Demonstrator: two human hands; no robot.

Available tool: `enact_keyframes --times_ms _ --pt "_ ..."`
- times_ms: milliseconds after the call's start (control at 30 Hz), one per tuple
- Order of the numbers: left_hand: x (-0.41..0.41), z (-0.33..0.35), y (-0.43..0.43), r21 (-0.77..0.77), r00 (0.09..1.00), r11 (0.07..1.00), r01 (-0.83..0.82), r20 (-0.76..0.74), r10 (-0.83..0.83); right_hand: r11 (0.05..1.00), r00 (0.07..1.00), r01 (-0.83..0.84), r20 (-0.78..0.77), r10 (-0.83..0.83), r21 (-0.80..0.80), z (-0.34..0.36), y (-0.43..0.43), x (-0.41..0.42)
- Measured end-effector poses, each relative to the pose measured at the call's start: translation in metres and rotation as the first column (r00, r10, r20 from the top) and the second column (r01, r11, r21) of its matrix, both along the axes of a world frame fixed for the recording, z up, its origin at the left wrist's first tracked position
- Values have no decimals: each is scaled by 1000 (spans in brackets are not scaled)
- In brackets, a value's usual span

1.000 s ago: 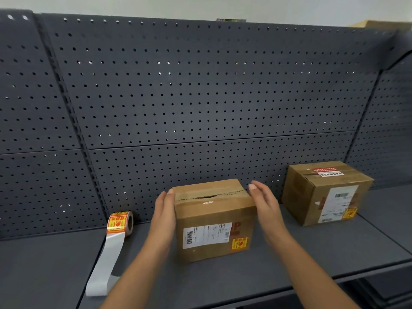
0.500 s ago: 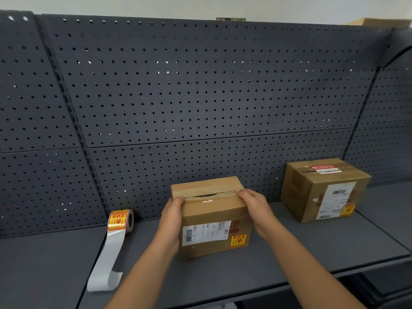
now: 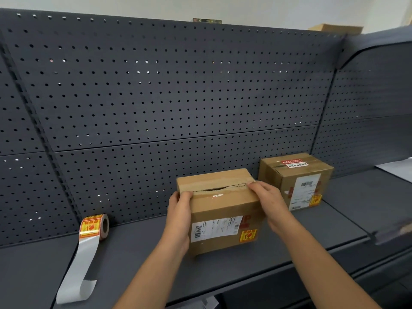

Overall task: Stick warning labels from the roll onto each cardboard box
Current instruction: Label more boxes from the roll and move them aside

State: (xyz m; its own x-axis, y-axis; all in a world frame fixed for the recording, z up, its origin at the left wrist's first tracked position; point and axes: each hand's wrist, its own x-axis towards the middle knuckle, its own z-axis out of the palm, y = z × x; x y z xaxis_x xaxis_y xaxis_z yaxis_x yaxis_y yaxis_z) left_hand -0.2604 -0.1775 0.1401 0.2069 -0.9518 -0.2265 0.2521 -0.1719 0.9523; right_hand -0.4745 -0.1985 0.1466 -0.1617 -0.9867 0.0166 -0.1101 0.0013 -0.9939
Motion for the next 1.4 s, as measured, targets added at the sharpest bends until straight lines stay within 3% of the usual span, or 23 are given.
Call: enact_keyframes --times_ms 367,667,967,1400 --pt "-98 -2 -6 39 987 987 154 -46 -153 971 972 236 6 -236 -43 16 21 -95" --pt "-199 -8 -20 48 954 954 296 25 -297 911 910 412 63 -410 -21 22 19 -184" --pt "-257 -9 -35 52 921 923 382 64 -385 922 921 387 -39 -387 7 12 -15 -272" --pt "-286 -19 -59 85 885 903 421 181 -429 928 929 363 -105 -354 83 -14 -57 -319"
